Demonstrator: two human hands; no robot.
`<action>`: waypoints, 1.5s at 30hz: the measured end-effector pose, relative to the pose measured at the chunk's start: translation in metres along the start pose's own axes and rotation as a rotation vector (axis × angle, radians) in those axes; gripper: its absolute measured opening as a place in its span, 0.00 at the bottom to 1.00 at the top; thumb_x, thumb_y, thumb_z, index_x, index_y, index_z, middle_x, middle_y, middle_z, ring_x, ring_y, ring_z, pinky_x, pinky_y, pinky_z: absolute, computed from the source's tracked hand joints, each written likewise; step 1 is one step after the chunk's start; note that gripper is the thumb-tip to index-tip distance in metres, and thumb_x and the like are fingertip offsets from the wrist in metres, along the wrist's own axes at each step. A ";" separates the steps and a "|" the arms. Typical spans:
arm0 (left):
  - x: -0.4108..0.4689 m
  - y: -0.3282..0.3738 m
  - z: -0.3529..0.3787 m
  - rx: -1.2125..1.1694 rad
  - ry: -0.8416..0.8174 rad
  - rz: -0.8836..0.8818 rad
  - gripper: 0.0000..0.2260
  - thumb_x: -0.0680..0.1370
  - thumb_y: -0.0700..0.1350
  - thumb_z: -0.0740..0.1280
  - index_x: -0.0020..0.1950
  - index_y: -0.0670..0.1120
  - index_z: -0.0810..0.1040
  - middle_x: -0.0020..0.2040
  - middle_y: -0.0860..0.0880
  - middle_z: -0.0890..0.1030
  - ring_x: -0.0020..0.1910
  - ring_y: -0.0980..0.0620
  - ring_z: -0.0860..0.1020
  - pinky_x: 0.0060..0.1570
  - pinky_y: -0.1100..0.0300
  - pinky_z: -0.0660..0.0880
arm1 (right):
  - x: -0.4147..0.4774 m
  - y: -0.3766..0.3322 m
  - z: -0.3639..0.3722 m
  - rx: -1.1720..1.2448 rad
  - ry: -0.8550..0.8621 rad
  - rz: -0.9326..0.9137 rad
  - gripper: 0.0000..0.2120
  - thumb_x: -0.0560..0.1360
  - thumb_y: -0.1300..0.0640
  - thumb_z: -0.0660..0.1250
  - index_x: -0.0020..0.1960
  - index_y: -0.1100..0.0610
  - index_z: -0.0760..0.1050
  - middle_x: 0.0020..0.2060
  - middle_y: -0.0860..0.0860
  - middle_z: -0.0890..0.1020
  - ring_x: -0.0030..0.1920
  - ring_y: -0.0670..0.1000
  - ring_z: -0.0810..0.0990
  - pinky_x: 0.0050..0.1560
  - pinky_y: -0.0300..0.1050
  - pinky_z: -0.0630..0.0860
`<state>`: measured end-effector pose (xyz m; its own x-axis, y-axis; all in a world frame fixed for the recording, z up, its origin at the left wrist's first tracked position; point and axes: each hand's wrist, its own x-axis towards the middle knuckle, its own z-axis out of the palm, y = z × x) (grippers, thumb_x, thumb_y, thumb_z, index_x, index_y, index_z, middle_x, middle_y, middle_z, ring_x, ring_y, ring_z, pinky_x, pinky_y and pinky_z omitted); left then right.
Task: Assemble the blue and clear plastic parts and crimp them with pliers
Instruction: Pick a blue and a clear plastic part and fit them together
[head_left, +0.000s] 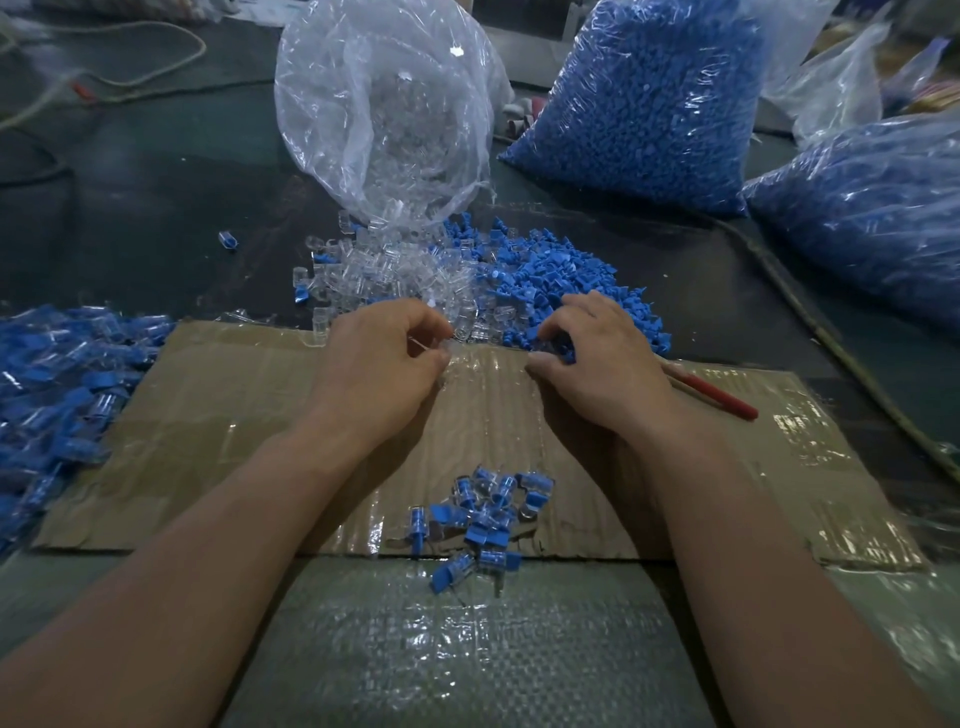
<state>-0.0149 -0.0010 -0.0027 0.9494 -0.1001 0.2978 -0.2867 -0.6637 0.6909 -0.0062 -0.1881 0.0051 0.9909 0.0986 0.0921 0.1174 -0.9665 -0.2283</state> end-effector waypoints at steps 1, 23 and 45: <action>0.000 0.000 0.000 -0.003 0.000 0.001 0.06 0.73 0.39 0.71 0.49 0.46 0.81 0.38 0.55 0.77 0.38 0.63 0.74 0.39 0.74 0.66 | -0.001 0.001 -0.002 0.028 -0.005 -0.011 0.10 0.73 0.47 0.65 0.50 0.52 0.74 0.53 0.49 0.71 0.60 0.51 0.66 0.59 0.45 0.63; 0.001 0.001 -0.001 0.037 -0.014 -0.004 0.06 0.73 0.40 0.71 0.49 0.47 0.81 0.36 0.61 0.73 0.37 0.64 0.73 0.36 0.72 0.66 | 0.002 -0.007 0.006 -0.003 -0.085 0.021 0.29 0.65 0.30 0.62 0.59 0.47 0.73 0.74 0.48 0.55 0.74 0.50 0.44 0.69 0.62 0.38; 0.001 0.000 0.000 -0.011 -0.012 -0.019 0.08 0.72 0.39 0.71 0.50 0.46 0.80 0.36 0.60 0.74 0.37 0.64 0.73 0.36 0.73 0.65 | -0.003 -0.015 0.003 -0.097 0.069 -0.143 0.11 0.75 0.49 0.65 0.55 0.50 0.79 0.59 0.44 0.77 0.70 0.48 0.62 0.69 0.62 0.38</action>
<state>-0.0143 -0.0014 -0.0027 0.9560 -0.0966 0.2770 -0.2702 -0.6576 0.7032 -0.0107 -0.1731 0.0049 0.9572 0.2236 0.1836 0.2466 -0.9624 -0.1135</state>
